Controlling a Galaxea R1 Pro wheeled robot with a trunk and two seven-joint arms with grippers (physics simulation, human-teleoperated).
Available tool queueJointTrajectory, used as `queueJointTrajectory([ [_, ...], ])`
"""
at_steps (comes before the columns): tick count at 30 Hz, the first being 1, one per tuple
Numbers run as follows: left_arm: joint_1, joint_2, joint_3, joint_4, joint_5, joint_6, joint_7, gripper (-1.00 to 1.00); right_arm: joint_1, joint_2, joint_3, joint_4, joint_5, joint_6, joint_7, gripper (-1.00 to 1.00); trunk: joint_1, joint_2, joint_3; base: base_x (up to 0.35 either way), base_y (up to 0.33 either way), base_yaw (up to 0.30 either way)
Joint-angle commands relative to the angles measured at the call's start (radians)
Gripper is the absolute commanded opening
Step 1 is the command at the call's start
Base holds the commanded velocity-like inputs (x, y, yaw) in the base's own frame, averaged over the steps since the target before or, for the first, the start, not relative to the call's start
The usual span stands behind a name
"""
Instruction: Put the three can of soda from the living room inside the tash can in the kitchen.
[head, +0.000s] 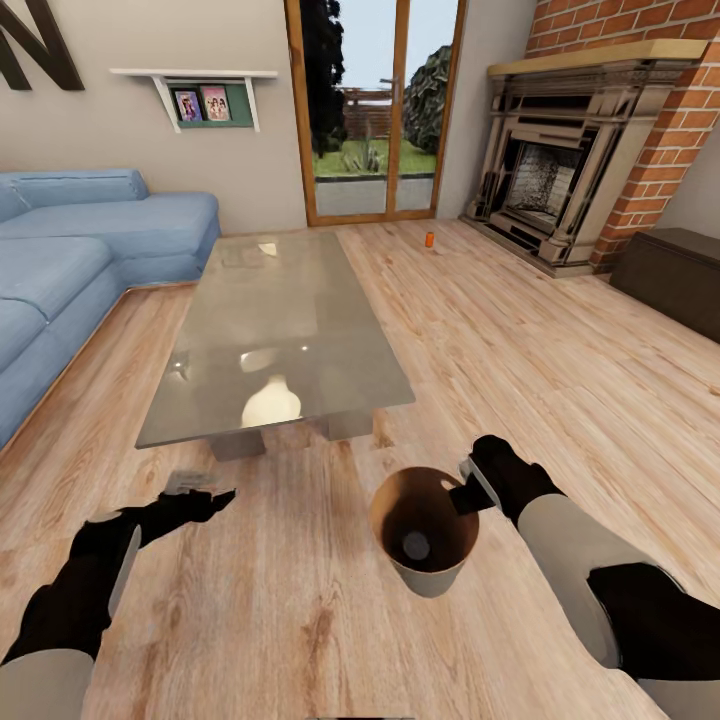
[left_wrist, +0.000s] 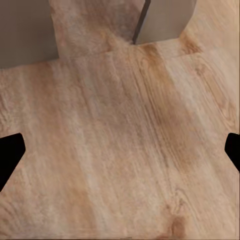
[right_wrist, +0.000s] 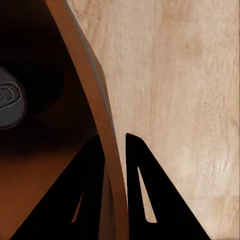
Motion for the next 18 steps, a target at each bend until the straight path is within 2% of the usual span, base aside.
queueJointTrajectory([
  [1,0.006,0.000,0.006,0.012,0.001,-0.016,0.013,1.00,0.002,-0.008,-0.002,0.000,-0.012,0.001,0.005,-1.00,0.000,0.000,0.000,0.000,0.000,0.000],
  [3,0.023,0.001,0.020,0.095,0.000,-0.111,0.072,1.00,0.018,-0.053,-0.002,0.000,-0.013,0.001,0.011,-1.00,0.000,0.000,0.000,0.000,0.000,0.000],
  [4,0.025,0.001,0.021,0.118,0.000,-0.130,0.083,1.00,0.021,-0.064,-0.002,0.000,-0.013,0.001,0.014,-1.00,0.000,0.000,0.000,0.000,0.000,0.000],
  [5,0.027,0.000,0.023,0.168,0.001,-0.169,0.104,1.00,0.029,-0.086,-0.002,-0.001,-0.013,0.001,0.024,-1.00,0.000,0.000,0.000,0.000,0.000,0.000],
  [6,0.029,-0.003,0.023,0.259,0.001,-0.245,0.128,1.00,0.048,-0.127,-0.002,-0.007,-0.011,0.001,0.066,-1.00,0.000,0.000,0.000,0.050,-0.018,0.000],
  [7,0.030,-0.005,0.023,0.289,0.002,-0.276,0.134,1.00,0.054,-0.140,-0.002,-0.010,-0.009,0.001,0.088,-1.00,0.000,0.000,0.000,0.114,-0.065,0.000],
  [11,0.030,-0.007,0.023,0.327,0.002,-0.340,0.142,1.00,0.062,-0.158,-0.001,-0.012,-0.006,0.001,0.115,-1.00,0.000,0.000,0.000,0.165,-0.126,0.000],
  [14,0.031,-0.008,0.022,0.338,-0.001,-0.393,0.142,1.00,0.066,-0.163,-0.001,-0.013,-0.006,0.001,0.123,-1.00,0.000,0.000,0.000,0.179,-0.215,0.000],
  [18,0.035,-0.010,0.020,0.344,-0.001,-0.431,0.136,1.00,0.081,-0.165,-0.002,-0.016,-0.008,0.001,0.125,-1.00,0.000,0.000,0.000,0.161,-0.267,0.000],
])
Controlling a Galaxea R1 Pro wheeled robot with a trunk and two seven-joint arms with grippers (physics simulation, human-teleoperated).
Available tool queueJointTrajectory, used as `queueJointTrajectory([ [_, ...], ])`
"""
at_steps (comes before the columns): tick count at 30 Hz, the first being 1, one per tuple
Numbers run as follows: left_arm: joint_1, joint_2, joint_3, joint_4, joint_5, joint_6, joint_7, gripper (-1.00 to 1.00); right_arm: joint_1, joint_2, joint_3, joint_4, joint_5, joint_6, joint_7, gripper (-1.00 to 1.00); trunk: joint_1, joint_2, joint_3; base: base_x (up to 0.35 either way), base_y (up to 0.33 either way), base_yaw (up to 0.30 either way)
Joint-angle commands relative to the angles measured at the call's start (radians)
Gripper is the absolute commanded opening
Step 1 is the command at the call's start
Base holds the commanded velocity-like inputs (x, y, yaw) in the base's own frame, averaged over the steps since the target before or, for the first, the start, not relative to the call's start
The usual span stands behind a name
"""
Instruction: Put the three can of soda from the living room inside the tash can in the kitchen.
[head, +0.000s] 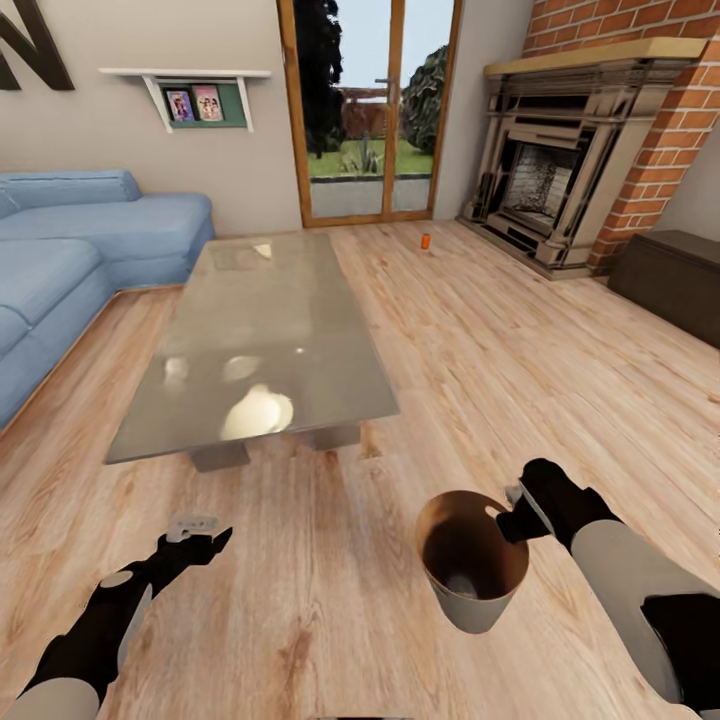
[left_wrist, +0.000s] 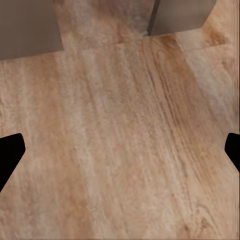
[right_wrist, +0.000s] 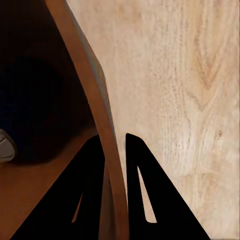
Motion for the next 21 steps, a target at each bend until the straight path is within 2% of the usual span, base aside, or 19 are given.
queueJointTrajectory([
  [1,0.002,0.000,0.000,0.001,0.000,-0.004,-0.002,1.00,0.005,0.000,-0.004,-0.002,-0.031,0.002,0.004,-1.00,0.000,0.000,0.000,0.154,-0.284,0.000],
  [7,0.015,-0.001,0.000,0.003,0.002,-0.016,-0.035,1.00,0.052,-0.002,-0.006,-0.006,-0.034,-0.122,0.007,-1.00,0.000,0.000,0.000,0.150,-0.292,0.000],
  [14,0.020,0.000,0.000,0.068,0.012,-0.022,-0.048,1.00,0.071,-0.004,-0.012,-0.006,-0.036,-0.167,0.012,-1.00,0.000,0.000,0.001,0.087,-0.217,-0.029],
  [16,0.020,-0.001,0.000,0.078,0.014,-0.023,-0.048,1.00,0.072,-0.003,-0.030,-0.005,-0.036,-0.169,0.012,-1.00,0.000,0.000,0.002,0.025,-0.070,-0.132],
  [20,0.021,0.000,0.001,0.094,0.017,-0.024,-0.050,1.00,0.074,0.002,-0.131,-0.006,-0.034,-0.168,0.005,-1.00,0.000,0.000,0.005,0.009,-0.026,-0.183],
  [21,0.021,0.000,0.001,0.096,0.017,-0.024,-0.050,1.00,0.074,0.003,-0.145,-0.007,-0.034,-0.168,0.004,-1.00,0.000,0.000,0.006,0.002,-0.005,-0.207],
])
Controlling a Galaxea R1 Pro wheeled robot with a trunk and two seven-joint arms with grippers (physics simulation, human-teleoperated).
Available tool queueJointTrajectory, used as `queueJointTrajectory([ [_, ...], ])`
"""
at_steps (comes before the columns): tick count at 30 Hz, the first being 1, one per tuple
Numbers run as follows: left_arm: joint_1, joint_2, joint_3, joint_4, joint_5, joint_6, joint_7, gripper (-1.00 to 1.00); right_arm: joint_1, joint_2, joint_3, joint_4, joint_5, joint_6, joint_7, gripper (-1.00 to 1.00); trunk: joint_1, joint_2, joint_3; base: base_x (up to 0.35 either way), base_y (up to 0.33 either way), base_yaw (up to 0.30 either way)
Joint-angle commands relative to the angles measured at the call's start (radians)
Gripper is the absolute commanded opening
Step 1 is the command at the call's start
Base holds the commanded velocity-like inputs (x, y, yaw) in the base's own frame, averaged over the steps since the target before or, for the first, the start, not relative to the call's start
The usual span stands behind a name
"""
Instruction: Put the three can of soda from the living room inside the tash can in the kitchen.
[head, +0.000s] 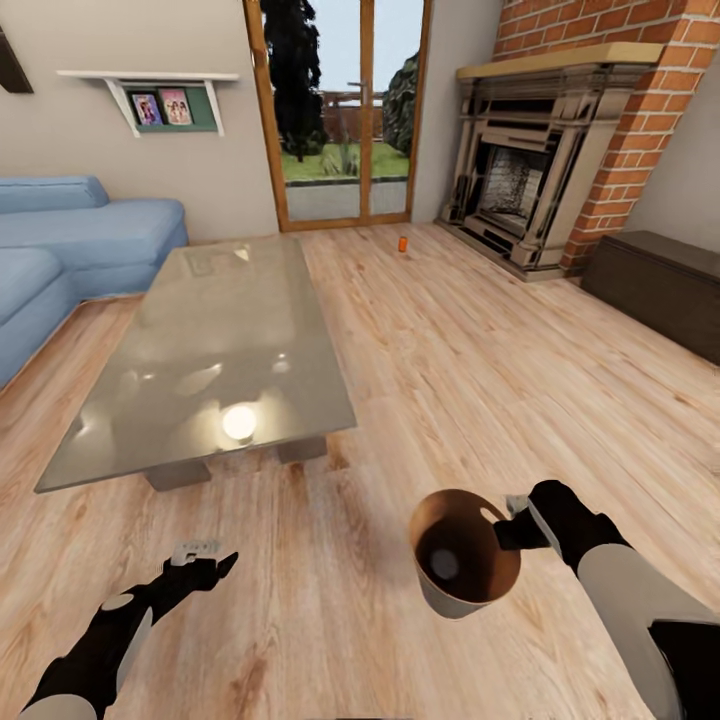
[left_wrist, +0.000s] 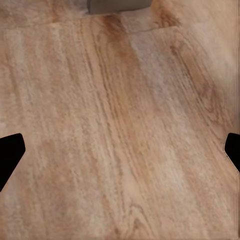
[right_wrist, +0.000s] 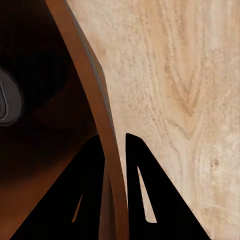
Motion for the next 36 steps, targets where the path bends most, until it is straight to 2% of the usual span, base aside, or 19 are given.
queueJointTrajectory([
  [1,0.000,0.000,0.000,0.001,0.000,0.000,0.000,1.00,0.000,0.001,-0.006,0.000,-0.011,0.002,0.003,-1.00,0.000,0.000,0.001,0.001,-0.003,-0.209],
  [16,0.000,0.000,0.001,0.002,-0.002,-0.003,0.001,1.00,0.000,-0.007,-0.022,0.002,-0.011,0.004,0.006,-1.00,0.000,0.000,0.014,0.001,0.000,-0.213],
  [25,0.000,0.000,0.002,0.002,-0.003,-0.011,0.001,1.00,0.000,-0.008,-0.021,0.002,-0.011,0.005,0.004,-1.00,0.000,0.000,0.023,0.114,0.000,-0.214],
  [36,0.000,0.000,0.001,0.002,-0.007,-0.012,-0.001,1.00,0.000,-0.051,-0.019,0.003,-0.012,0.003,0.010,-1.00,0.000,0.000,0.031,0.155,-0.054,-0.207],
])
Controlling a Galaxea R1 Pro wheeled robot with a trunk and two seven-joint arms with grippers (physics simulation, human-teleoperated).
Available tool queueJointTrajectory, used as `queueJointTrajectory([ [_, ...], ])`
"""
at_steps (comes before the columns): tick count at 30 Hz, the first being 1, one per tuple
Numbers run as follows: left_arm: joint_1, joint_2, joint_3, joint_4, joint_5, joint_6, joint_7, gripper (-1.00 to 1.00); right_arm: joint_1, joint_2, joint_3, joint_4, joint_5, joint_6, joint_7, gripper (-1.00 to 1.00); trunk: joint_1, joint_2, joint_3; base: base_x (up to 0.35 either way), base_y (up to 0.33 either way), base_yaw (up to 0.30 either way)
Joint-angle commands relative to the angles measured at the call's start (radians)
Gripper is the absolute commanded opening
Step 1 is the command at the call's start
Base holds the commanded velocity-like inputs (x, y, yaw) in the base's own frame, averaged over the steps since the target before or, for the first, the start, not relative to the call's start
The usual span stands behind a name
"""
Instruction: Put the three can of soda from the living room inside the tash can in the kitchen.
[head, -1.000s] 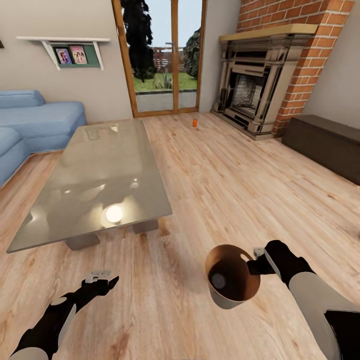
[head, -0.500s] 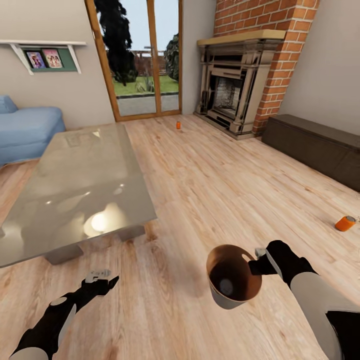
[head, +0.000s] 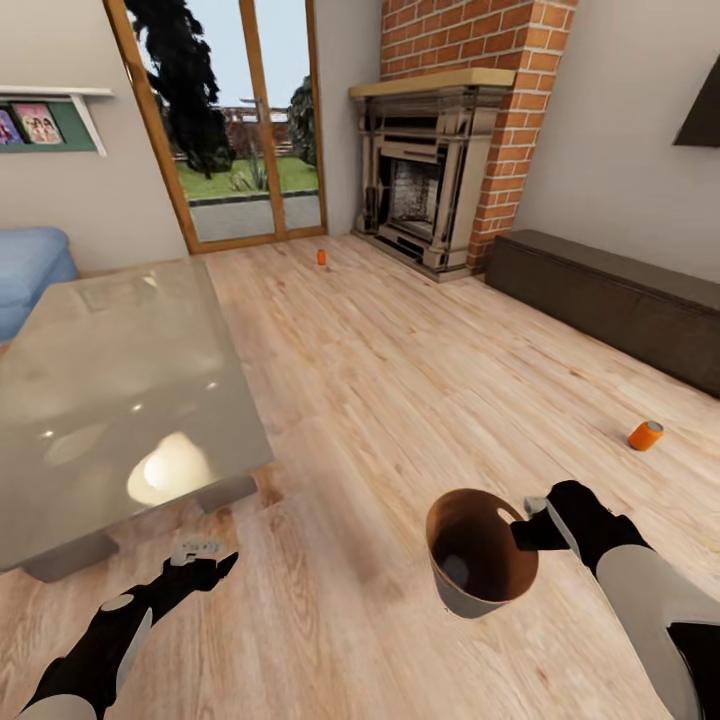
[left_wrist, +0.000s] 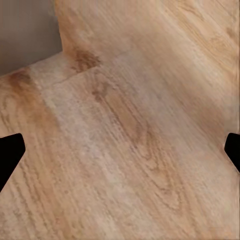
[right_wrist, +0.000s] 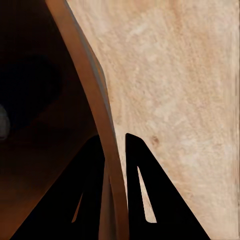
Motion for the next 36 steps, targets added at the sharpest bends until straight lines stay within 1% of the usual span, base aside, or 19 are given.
queueJointTrajectory([
  [1,0.000,0.000,0.000,0.000,0.000,0.000,0.000,1.00,0.000,0.000,-0.001,0.000,-0.009,0.002,0.003,-1.00,0.000,0.000,0.001,0.153,-0.254,-0.201],
  [7,0.000,0.000,-0.001,0.001,-0.003,-0.002,0.000,1.00,0.000,0.000,-0.001,-0.001,-0.010,0.001,0.004,-1.00,0.000,0.000,0.005,0.126,-0.287,-0.200],
  [11,0.000,0.000,-0.002,0.009,-0.006,-0.015,0.000,1.00,0.000,0.002,0.000,-0.001,-0.010,0.001,0.004,-1.00,0.000,0.000,0.008,0.094,-0.305,-0.198],
  [17,0.000,0.000,-0.002,0.036,0.000,-0.021,0.001,1.00,0.000,-0.001,-0.001,-0.001,-0.010,0.001,0.004,-1.00,0.000,0.000,0.013,0.077,-0.309,-0.195],
  [30,0.000,0.000,-0.002,0.040,0.004,-0.022,0.001,1.00,0.000,0.002,-0.001,-0.001,-0.010,0.001,0.003,-1.00,0.000,0.000,0.022,0.074,-0.310,-0.194],
  [36,0.000,0.000,-0.002,0.040,0.004,-0.022,0.001,1.00,0.000,0.004,-0.001,-0.002,-0.010,0.000,0.002,-1.00,0.000,0.000,0.024,0.074,-0.310,-0.084],
])
